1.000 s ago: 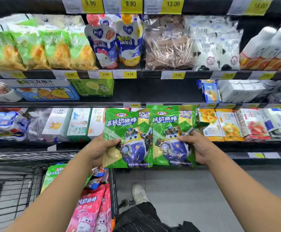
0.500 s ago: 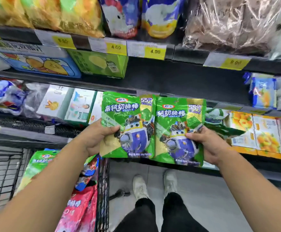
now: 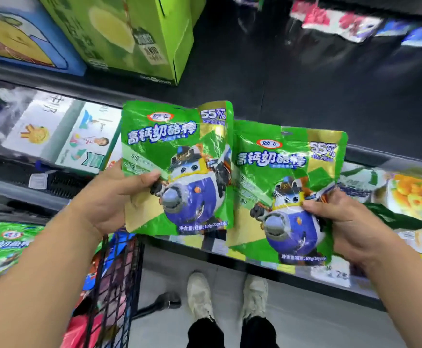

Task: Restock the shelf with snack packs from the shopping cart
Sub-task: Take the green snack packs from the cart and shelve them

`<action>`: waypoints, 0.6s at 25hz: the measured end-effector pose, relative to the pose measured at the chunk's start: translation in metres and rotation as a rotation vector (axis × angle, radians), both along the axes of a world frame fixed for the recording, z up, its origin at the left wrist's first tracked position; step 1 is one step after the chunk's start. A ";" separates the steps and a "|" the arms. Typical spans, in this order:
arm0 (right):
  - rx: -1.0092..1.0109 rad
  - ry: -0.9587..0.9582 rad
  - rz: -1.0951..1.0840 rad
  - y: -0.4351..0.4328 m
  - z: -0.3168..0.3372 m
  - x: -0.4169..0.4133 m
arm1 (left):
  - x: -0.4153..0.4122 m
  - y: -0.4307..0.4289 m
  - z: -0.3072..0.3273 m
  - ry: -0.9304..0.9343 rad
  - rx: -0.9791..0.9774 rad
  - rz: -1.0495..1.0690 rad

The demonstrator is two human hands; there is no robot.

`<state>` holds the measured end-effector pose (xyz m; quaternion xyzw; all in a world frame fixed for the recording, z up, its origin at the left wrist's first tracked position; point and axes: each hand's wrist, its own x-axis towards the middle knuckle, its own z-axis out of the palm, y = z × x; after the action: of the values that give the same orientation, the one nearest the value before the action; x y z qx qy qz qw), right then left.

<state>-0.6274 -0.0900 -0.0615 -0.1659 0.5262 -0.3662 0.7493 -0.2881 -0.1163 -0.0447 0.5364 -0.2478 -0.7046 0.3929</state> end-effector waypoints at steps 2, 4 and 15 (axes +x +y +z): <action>-0.038 0.015 0.005 -0.006 -0.003 -0.002 | 0.001 -0.001 -0.006 -0.022 -0.034 0.032; -0.077 0.011 0.010 -0.011 -0.005 -0.005 | 0.002 -0.002 -0.012 -0.024 -0.062 0.040; -0.243 0.008 0.065 -0.050 0.007 0.021 | 0.019 -0.002 -0.024 -0.003 -0.123 0.079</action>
<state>-0.6064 -0.1397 -0.0543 -0.2741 0.4753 -0.4022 0.7329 -0.2688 -0.1182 -0.0688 0.5218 -0.2697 -0.6712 0.4522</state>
